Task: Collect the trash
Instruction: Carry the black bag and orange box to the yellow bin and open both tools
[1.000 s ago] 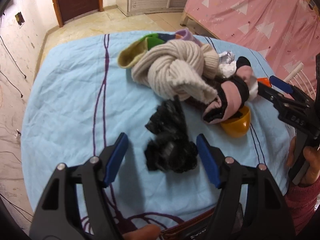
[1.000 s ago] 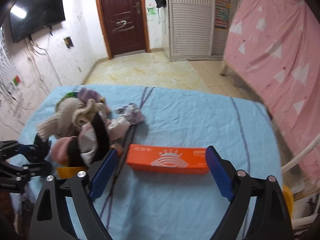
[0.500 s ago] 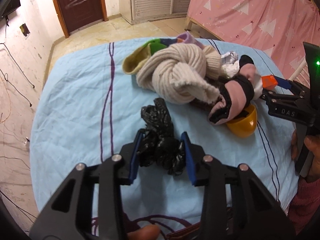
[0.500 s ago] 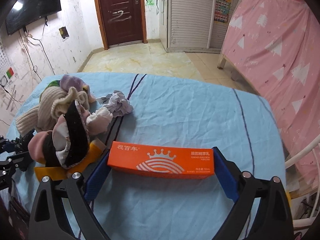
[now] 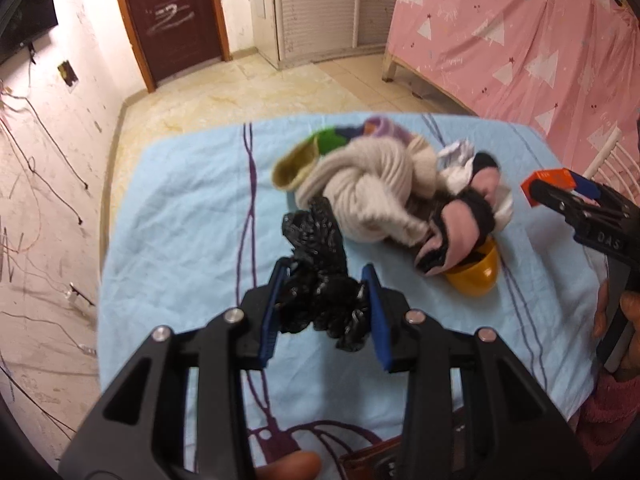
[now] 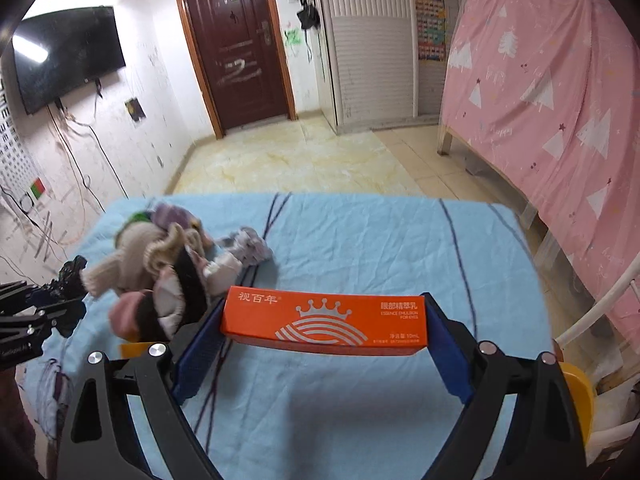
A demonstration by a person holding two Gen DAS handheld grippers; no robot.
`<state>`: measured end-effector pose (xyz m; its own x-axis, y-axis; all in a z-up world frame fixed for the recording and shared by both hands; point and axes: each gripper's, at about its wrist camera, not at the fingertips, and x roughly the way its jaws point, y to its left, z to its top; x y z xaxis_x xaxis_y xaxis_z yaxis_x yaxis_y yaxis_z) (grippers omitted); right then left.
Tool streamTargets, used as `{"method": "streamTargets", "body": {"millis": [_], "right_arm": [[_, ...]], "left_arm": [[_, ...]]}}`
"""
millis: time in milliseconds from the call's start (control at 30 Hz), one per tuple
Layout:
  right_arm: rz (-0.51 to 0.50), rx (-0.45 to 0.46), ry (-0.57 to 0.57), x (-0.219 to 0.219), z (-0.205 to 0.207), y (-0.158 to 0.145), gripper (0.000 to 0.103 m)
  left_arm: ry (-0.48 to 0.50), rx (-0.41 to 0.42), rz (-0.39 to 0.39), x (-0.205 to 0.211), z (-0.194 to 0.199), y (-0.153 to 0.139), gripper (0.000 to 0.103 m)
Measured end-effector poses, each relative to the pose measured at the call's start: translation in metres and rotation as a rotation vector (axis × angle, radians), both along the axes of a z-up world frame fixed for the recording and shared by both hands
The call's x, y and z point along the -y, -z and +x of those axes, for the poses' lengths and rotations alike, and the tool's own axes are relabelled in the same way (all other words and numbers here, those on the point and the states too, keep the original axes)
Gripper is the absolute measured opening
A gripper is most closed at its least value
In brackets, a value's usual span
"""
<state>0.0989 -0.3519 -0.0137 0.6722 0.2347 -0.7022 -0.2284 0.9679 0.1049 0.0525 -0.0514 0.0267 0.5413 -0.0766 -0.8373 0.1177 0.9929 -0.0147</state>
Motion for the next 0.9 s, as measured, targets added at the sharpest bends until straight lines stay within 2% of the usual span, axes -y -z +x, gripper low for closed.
{"method": "streamTargets", "body": {"millis": [267, 500, 667, 900], "right_arm": [[0.072, 0.080, 0.034, 0.035, -0.033, -0.032, 0.085], [0.123, 0.143, 0.120, 0.091, -0.065, -0.049, 0.085], [0.167, 0.169, 0.206, 0.140, -0.084, -0.050, 0.085], [0.208, 0.165, 0.293, 0.196, -0.102, -0.035, 0.085]], "left_arm": [[0.031, 0.067, 0.013, 0.027, -0.006, -0.037, 0.036], [0.081, 0.081, 0.019, 0.066, -0.007, -0.050, 0.036], [0.138, 0.079, 0.046, 0.103, -0.011, -0.053, 0.036], [0.226, 0.083, 0.067, 0.163, -0.017, -0.058, 0.036]]}}
